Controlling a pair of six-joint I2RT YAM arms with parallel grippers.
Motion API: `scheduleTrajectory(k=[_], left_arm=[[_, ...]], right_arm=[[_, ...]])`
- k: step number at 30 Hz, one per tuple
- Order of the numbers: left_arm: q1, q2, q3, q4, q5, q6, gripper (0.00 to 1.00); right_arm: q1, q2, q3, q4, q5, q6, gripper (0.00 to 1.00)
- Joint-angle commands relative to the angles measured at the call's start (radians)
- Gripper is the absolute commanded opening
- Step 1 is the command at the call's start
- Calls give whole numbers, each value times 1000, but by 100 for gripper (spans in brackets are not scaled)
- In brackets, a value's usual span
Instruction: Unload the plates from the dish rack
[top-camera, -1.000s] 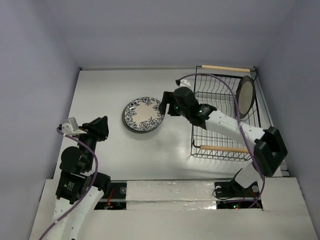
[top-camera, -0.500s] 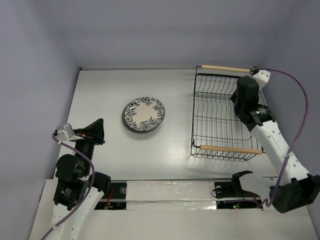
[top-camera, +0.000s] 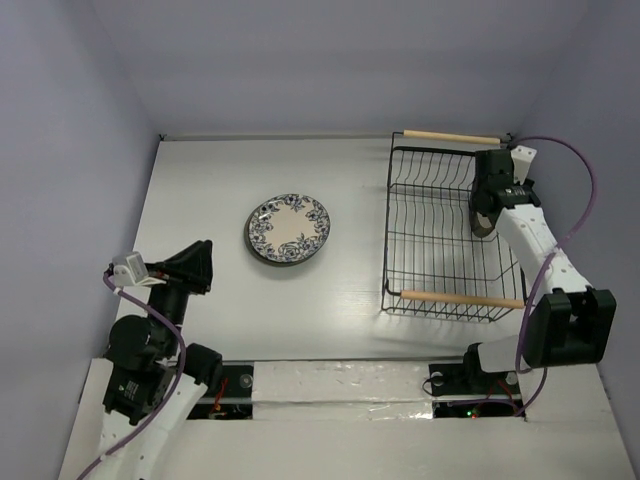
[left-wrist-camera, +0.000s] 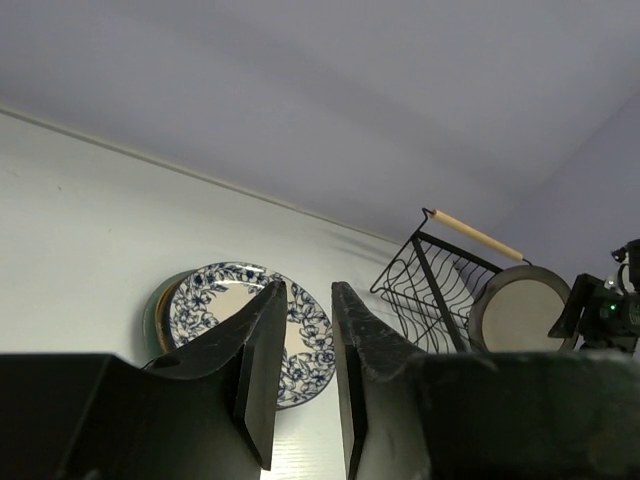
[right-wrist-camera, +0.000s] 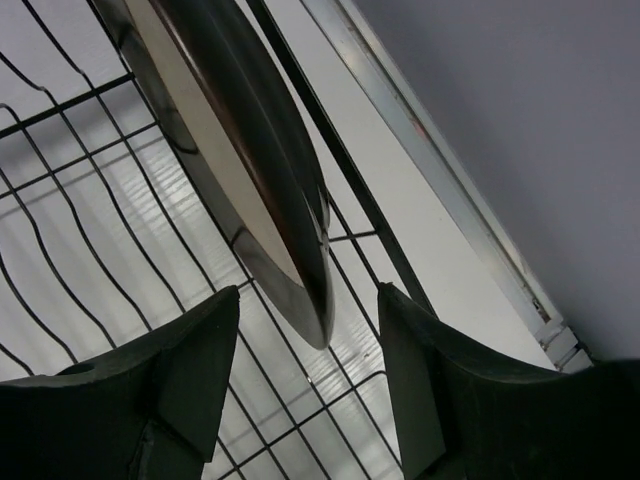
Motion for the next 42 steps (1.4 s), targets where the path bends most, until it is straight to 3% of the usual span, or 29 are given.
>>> scheduleTrajectory(k=[1,6,9,13,15,27,36,42], left_arm=[[-7,-23,23,29,6,5,22],[-7,-37,23,25,6,5,23],[-7,-39,21,28,6,3,24],[-17,-38,23,31,6,6,25],[-17,-40,23,31,6,5,25],[-17,-34,20,28,6,0,26],[-17,-32,20,25,6,0,26],[-17,-22,20,25,6,0,26]], right_arm=[[-10,25,104,-23,50,-64,61],[-21,126,149,-78,113,-70,52],[-21,129,164,-74,124,-79,38],[-21,145,196,-103,145,-94,7],[-21,146,219,-127,150,-108,1],[-11,71,345,-186,211,-209,0],[-11,-76,386,-137,-40,-110,0],[-11,-212,407,-76,-206,42,0]])
